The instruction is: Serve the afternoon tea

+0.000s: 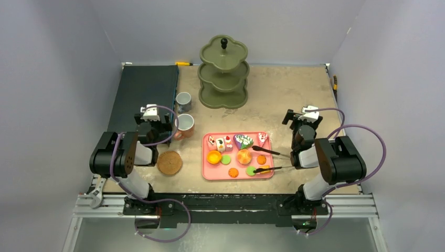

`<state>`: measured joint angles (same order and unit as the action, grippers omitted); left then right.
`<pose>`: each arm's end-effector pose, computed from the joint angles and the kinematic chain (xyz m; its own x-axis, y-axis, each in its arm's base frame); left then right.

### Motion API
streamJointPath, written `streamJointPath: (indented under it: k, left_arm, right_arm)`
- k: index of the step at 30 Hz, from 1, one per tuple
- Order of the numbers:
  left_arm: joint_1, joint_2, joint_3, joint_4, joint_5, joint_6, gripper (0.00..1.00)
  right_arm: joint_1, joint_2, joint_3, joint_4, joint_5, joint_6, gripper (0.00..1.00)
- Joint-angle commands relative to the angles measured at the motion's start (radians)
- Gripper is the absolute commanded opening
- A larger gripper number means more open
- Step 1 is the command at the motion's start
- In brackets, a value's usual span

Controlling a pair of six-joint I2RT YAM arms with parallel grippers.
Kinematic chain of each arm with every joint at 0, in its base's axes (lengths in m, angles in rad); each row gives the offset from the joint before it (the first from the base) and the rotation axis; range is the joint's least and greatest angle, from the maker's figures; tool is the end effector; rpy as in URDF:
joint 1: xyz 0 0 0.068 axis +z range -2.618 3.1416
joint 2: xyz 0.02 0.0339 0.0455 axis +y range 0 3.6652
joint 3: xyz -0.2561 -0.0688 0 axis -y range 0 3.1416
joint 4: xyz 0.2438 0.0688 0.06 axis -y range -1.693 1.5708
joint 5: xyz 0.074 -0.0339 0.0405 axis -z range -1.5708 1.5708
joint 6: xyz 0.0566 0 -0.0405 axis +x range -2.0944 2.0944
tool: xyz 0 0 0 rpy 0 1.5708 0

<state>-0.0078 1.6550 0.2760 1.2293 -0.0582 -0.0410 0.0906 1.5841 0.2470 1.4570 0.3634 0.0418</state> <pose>0.2760 0.0011 0.1213 -0.1470 -0.0398 -0.9883 -0.0558 0.9979 -0.0319 0.2650 0.0039 0.1615 0.1302 0.0510 -0.9902 0.2617 0.9615 0.0840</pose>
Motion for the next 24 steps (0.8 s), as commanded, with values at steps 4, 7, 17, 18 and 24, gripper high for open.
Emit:
streamJointPath:
  k: [4, 7, 17, 18, 24]
  left_arm:
    - [-0.009, 0.003, 0.003, 0.022, -0.005, 0.004, 0.99]
    - [-0.010, 0.002, 0.004, 0.026, 0.008, 0.006, 0.99]
    - [0.171, -0.258, 0.288, -0.609, 0.130, -0.094, 0.99]
    - [0.209, -0.283, 0.330, -0.679, 0.161, -0.116, 0.99]
    - [0.316, -0.366, 0.672, -1.199, 0.240, -0.123, 0.99]
  right_arm:
    - [-0.002, -0.017, 0.008, 0.053, 0.027, 0.016, 0.98]
    - [-0.001, -0.057, 0.022, 0.021, 0.017, -0.012, 0.98]
    - [0.006, -0.386, 0.356, -0.813, -0.031, 0.277, 0.98]
    - [0.003, -0.377, 0.386, -0.856, -0.047, 0.357, 0.98]
    - [-0.015, -0.375, 0.507, -0.870, -0.494, 0.541, 0.98]
